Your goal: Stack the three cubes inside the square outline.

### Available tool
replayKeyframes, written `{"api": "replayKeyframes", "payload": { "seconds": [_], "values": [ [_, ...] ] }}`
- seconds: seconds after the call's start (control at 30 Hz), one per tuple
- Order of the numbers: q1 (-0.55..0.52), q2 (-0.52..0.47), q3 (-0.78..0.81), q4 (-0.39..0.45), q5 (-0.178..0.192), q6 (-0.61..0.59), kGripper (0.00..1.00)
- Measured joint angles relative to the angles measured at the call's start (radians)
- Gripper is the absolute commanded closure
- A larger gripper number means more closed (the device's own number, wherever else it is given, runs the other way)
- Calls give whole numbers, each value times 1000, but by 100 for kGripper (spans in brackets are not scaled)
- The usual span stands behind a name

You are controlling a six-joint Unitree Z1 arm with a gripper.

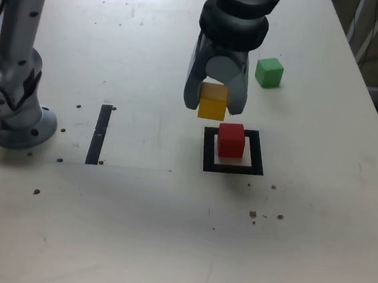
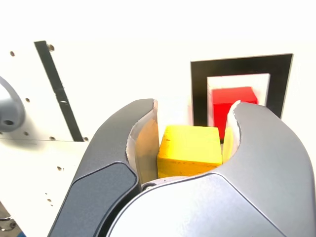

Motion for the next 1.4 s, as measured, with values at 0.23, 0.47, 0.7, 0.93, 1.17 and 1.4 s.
{"api": "replayKeyframes", "payload": {
  "seconds": [0.23, 0.47, 0.7, 0.93, 1.17, 1.4],
  "values": [
    [-1, 11, -9, -56, -28, -5, 56],
    [-1, 45, -43, -54, -14, -7, 56],
    [-1, 71, -56, -54, -12, -15, 56],
    [3, 84, -73, -54, -4, -17, 56],
    [10, 95, -72, -54, -1, -17, 56],
    [25, 102, -71, -54, 0, -17, 56]
  ]
}}
